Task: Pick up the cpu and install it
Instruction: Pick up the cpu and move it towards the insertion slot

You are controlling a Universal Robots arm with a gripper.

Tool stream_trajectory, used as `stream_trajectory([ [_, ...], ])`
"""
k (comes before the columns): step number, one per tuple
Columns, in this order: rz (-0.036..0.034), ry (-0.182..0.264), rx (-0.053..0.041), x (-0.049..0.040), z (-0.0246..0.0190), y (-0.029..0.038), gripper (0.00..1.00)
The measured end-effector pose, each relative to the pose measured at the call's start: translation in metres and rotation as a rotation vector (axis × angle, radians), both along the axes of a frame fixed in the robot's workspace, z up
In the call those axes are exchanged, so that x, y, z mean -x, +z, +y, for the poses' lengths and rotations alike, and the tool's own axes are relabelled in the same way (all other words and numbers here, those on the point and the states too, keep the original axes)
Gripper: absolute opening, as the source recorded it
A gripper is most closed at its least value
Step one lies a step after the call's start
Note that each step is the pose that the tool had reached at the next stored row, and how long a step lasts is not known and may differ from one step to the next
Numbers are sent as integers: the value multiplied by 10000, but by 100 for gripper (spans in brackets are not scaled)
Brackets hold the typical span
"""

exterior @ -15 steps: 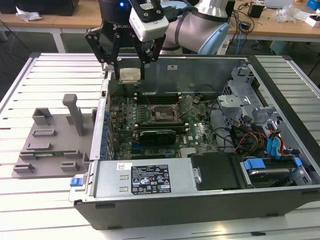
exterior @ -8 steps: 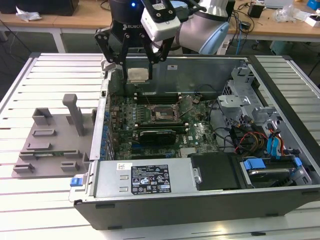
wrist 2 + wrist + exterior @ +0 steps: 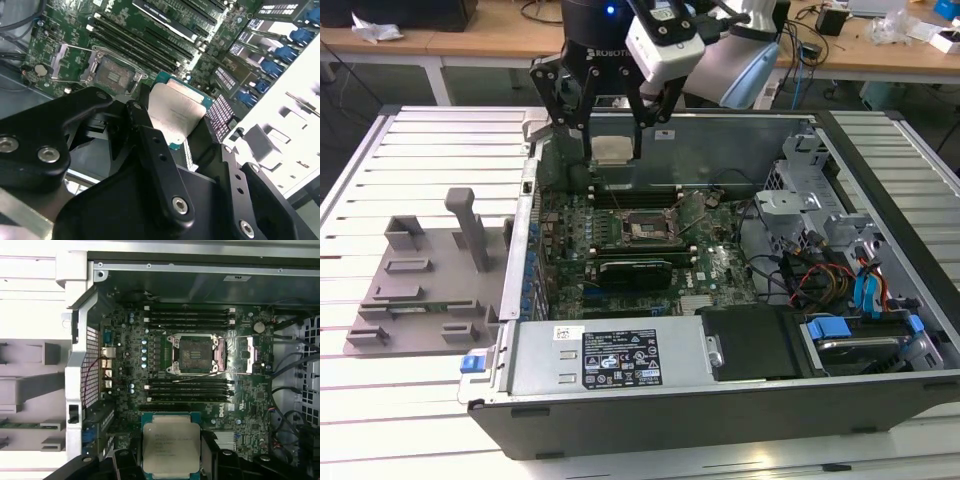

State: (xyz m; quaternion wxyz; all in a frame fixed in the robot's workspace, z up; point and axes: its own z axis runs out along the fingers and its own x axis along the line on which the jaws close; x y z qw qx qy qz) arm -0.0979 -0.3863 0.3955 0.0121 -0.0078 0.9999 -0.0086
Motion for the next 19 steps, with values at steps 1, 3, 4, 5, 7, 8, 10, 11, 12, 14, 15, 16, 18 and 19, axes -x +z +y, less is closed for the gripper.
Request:
stream_trajectory([
  [1,0,0,1,-21,1,0,55],
  [3,1,1,3,-58,1,0,55],
  [4,0,1,3,-73,2,0,55],
  [5,1,1,4,-100,2,0,55],
  [7,1,0,9,-161,4,0,55],
  [8,1,0,12,-191,5,0,55],
  [10,2,1,16,-227,7,0,55],
  [11,2,0,18,-244,7,0,55],
  [12,2,0,20,-260,8,0,55],
  [14,3,-1,25,-309,10,0,55],
  [15,3,0,29,-340,11,0,55],
  [16,4,1,33,-373,13,0,55],
  [18,4,0,38,-406,15,0,55],
  [19,4,0,42,-430,17,0,55],
])
